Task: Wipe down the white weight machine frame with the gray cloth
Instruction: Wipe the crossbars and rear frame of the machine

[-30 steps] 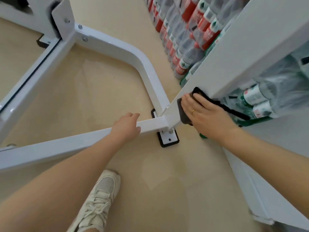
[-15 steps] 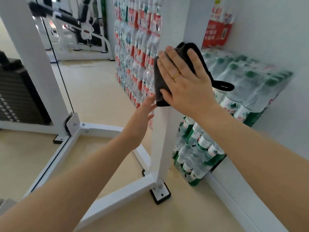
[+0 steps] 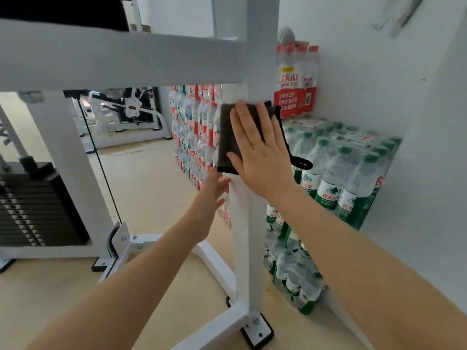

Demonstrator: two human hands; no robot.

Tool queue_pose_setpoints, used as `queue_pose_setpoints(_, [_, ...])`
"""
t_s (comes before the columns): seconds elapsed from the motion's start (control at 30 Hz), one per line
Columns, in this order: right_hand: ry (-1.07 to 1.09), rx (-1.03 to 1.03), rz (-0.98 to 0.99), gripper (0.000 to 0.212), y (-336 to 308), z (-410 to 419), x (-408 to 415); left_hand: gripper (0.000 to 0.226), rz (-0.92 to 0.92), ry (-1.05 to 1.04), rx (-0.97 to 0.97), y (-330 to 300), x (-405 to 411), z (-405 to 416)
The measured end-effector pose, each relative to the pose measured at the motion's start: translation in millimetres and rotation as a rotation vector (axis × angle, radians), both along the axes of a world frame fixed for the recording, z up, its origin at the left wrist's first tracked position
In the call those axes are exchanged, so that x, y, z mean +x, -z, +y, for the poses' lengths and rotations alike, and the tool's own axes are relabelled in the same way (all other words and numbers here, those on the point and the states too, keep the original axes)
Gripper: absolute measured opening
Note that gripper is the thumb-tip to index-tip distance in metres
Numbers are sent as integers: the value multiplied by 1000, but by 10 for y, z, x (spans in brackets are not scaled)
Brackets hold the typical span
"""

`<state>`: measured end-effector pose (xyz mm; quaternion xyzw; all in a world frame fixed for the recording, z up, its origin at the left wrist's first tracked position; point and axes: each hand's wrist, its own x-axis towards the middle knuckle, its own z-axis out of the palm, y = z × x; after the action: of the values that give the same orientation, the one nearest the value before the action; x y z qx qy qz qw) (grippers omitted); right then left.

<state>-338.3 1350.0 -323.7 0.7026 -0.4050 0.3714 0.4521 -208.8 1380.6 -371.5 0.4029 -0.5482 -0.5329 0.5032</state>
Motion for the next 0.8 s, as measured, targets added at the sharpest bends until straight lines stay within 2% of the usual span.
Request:
queue_pose_setpoints(0.1, [-98, 15, -158, 69, -146, -40, 91, 59, -55, 12, 7, 4, 32, -37])
queue_pose_setpoints(0.23, [-247, 169, -420, 78, 92, -49, 78, 67, -108, 34, -35, 102, -17, -79])
queue_pose_setpoints(0.27, [-275, 218, -463, 80, 189, -48, 55, 61, -105, 27, -49, 148, -49, -72])
queue_pose_setpoints(0.33, [-288, 315, -496, 82, 440, -31, 6, 36, -70, -10, -75, 271, -106, -76])
queue_pose_setpoints(0.47, [-231, 428, -480, 86, 1181, 54, -59, 37, -32, -24, -98, 498, -94, -123])
queue_pose_setpoints(0.57, [-56, 500, -406, 87, 1836, 155, -39, 29, -95, -7, -86, 774, -67, -94])
queue_pose_setpoints(0.67, [36, 709, -417, 93, 2341, 353, 15, 31, -168, 3, 4, 1172, -27, -35])
queue_pose_setpoints(0.8, [-222, 800, -657, 86, 2295, 321, -27, 37, -213, -4, 120, 1463, -10, -52])
